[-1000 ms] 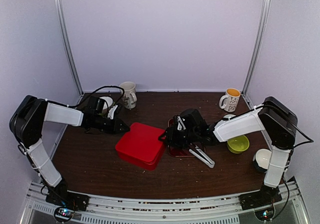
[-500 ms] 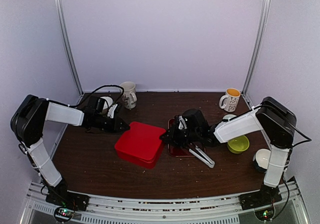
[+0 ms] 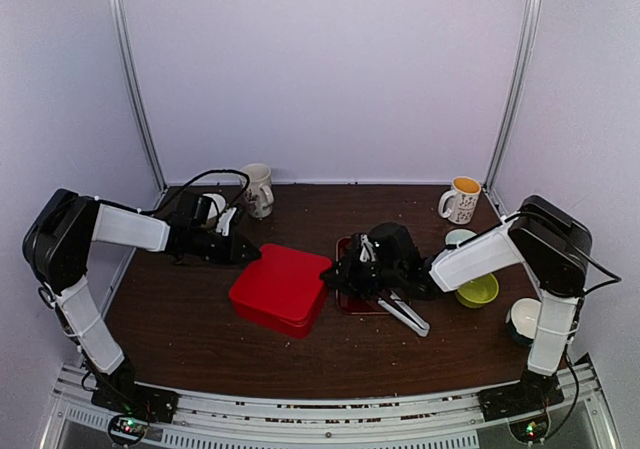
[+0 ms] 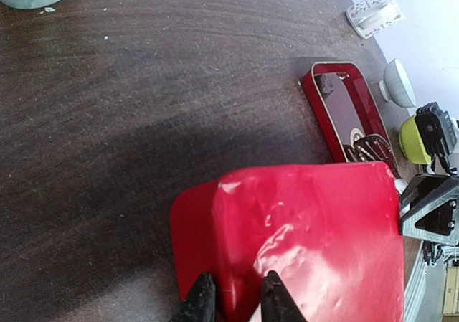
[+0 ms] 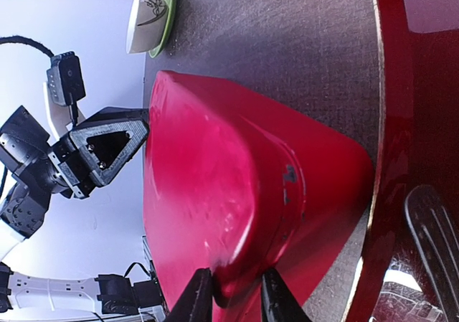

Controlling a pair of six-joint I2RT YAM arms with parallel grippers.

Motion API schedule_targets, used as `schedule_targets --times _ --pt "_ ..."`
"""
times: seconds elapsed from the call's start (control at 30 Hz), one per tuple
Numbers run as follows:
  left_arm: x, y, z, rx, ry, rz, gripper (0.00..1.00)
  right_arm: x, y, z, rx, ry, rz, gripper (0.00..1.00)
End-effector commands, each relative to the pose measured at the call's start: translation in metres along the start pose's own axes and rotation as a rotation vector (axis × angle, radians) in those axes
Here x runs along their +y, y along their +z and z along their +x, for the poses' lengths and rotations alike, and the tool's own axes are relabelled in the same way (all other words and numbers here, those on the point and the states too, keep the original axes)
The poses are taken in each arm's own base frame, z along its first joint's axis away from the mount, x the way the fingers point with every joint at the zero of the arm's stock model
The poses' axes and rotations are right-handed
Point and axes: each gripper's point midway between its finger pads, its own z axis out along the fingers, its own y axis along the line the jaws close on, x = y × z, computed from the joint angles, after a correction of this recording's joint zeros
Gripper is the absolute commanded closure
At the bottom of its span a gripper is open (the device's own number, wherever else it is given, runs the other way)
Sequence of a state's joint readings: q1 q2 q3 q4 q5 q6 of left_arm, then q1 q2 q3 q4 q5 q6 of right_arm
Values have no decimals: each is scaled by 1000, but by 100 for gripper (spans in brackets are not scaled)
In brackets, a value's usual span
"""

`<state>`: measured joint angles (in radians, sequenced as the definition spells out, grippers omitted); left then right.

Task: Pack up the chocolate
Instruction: Adjust the box lid on the packing box.

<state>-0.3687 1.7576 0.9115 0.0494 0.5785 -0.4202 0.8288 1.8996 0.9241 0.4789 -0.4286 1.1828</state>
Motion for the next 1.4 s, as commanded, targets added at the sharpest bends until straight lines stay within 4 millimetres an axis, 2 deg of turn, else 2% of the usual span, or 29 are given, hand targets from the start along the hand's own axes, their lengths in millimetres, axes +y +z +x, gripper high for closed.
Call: schedule_targets --times 0.0,0.2,0.3,0.4,0.7,0.93,1.03,1.2,1.37 --pt "-14 16 28 105 21 26 76 -46 10 27 80 49 122 76" --pt "-9 16 33 121 15 -1 76 -59 8 33 103 53 169 75" --pt "-8 18 36 129 13 -6 75 -60 5 33 103 49 174 65" --pt "-7 20 38 136 12 -12 75 -54 2 31 92 30 162 59" --pt "-5 20 40 142 10 -32 75 -19 -12 29 73 -52 68 48" --pt "-14 17 36 133 21 -17 74 -8 -10 31 93 -66 29 49" --pt "-18 13 33 121 26 -14 73 -5 -14 30 85 -95 29 47" --pt "-24 -1 18 61 60 -43 60 8 -20 24 72 -159 27 33" --pt "-24 -13 9 27 80 -97 42 17 -23 27 89 -177 11 31"
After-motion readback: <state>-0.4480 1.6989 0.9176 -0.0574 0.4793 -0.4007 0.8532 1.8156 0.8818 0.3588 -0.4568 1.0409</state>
